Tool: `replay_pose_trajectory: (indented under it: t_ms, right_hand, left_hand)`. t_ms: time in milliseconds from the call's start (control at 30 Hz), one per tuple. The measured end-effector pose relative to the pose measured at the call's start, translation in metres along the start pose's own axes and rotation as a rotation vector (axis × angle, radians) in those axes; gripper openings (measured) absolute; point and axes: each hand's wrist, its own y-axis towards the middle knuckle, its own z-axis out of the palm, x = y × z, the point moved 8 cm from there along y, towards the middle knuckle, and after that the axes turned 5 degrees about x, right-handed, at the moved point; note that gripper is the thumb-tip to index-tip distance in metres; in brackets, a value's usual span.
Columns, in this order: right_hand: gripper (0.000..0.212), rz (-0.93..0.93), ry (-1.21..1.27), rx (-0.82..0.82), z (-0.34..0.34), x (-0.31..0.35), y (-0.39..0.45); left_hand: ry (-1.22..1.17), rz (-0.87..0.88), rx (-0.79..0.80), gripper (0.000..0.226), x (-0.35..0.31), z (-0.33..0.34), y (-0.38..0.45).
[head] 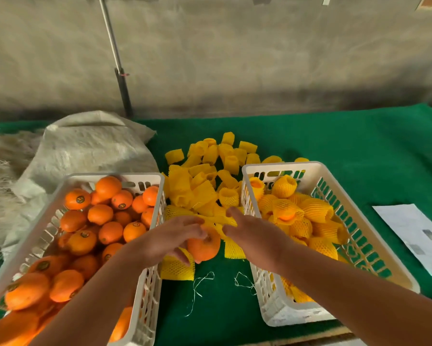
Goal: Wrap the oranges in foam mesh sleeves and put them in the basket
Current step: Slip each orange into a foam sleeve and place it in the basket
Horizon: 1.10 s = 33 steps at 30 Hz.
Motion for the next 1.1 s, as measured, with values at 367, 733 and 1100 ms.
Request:
replay_pose_trajectory:
  t_ms: [367, 733, 1100]
  right_hand:
    - [0.051, 0.163, 0.446, -0.11, 0.009, 0.052, -0.042]
    - [0.072, 0.237, 0.61, -0.321, -0.026, 0.026, -0.057]
    - [0.064, 0.154, 0.481, -0.5, -0.046, 0.073, -0.079]
  left_hand:
    - [-1.221, 0.173, -0.208, 0.068, -0.001, 0.079, -0.042]
    - [-0.261, 0.123, -0.64, 0.083, 0.007, 0.09, -0.065]
    - [-0.463, 0.284, -0.498, 0.041, -0.006, 0.089, -0.063]
